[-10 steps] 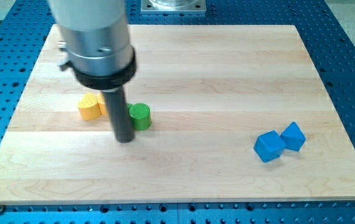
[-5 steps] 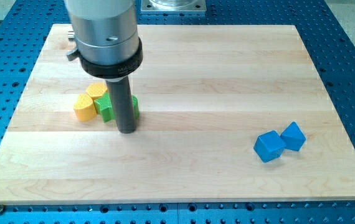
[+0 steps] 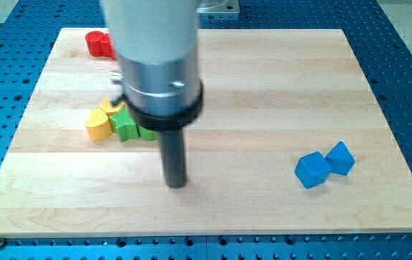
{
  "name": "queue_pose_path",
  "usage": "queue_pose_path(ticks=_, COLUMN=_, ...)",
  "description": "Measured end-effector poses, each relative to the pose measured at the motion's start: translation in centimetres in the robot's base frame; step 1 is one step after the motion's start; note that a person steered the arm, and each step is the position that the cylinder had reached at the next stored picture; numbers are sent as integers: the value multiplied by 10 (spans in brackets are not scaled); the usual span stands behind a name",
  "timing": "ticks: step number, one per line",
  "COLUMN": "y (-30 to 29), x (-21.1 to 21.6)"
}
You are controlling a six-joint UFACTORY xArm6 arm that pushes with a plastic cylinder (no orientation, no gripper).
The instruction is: Drag the blue cube into the red star
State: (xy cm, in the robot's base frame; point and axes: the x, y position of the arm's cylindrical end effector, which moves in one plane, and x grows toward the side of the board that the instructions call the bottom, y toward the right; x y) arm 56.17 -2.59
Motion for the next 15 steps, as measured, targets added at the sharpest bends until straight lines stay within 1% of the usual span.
queue_pose_path(ticks=1, y=55, x=19)
queue_pose_path(ticks=2, y=115, x=48)
queue_pose_path(ticks=3, y=169, x=34)
queue_pose_path(ticks=4, y=176, x=-15)
queue_pose_path(ticks=5, y=176, x=-33)
queue_pose_path(ticks=6, y=197, x=-32)
queue_pose_path(ticks=7, y=206, x=-37)
queue_pose_path(ticks=8, y=199, x=-68)
queue_pose_path(ticks=9, y=171, x=-106)
queue_pose_path(ticks=11, y=73, x=-182)
queue_pose_path(ticks=12, y=62, x=-193)
queue_pose_path(ticks=13, y=91, x=-193)
queue_pose_path(ticks=14, y=139, x=-193)
queue_pose_path(ticks=15, y=129, x=-213)
